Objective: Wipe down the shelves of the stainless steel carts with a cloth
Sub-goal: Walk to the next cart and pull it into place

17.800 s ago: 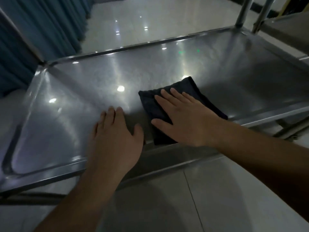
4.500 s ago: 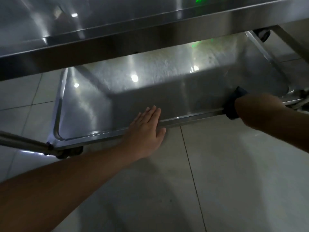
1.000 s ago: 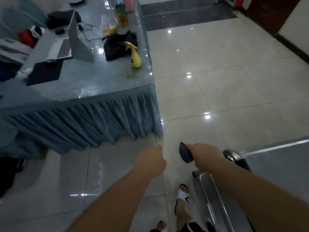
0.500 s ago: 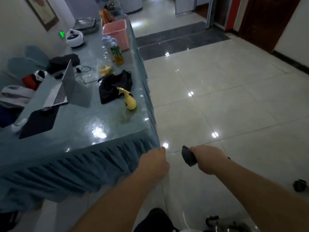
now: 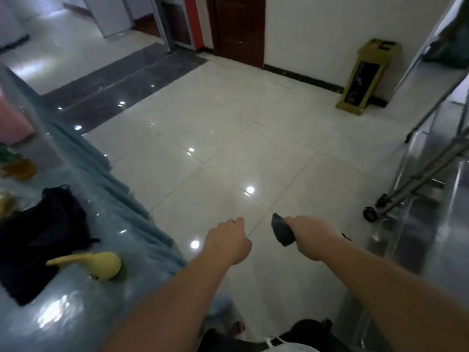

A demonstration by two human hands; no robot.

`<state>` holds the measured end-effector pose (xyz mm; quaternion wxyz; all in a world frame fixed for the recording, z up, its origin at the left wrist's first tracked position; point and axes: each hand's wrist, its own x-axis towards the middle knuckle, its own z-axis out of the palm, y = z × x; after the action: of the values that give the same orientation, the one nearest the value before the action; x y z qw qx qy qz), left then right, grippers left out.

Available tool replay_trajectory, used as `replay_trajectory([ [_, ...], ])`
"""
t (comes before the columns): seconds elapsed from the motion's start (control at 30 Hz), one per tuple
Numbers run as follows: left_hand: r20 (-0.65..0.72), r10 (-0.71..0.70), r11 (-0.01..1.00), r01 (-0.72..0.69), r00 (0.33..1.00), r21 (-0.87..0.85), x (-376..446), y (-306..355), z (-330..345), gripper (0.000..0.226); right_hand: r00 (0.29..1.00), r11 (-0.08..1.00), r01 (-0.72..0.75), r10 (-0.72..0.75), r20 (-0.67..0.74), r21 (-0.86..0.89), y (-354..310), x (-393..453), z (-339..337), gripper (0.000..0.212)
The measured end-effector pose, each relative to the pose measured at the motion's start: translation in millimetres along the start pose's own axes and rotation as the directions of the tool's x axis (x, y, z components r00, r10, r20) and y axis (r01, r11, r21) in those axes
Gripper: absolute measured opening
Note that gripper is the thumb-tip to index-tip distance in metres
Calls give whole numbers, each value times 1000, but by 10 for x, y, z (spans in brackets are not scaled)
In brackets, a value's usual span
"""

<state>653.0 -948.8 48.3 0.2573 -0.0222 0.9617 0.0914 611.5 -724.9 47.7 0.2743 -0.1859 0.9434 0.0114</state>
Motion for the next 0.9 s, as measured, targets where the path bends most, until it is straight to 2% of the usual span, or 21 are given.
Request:
replay_trajectory([
  [0.13, 56, 117, 987, -122, 992, 103, 523, 220, -227, 53, 993, 991, -115, 114, 12, 75, 252, 94, -70, 42],
  [0.3, 113, 244, 943, -263, 963, 202, 1259, 734, -468, 57, 965, 958, -260, 255, 56, 120, 855, 373, -134, 48],
  [0.5, 116, 280, 917, -302, 953, 263, 2054, 1442, -966, 56, 932, 923, -354, 336, 133, 150, 1791, 856, -557, 52],
  [0.67, 86, 324, 897, -335, 942, 289, 2635, 2080, -1359, 52, 919, 903, -394, 382, 102, 169, 2531, 1160, -1017, 50],
  [0.9, 163, 420, 821, -450, 893, 352, 3477, 2886, -1648, 52, 888, 840, -460, 438, 142, 288, 3253, 1375, -1336, 43],
])
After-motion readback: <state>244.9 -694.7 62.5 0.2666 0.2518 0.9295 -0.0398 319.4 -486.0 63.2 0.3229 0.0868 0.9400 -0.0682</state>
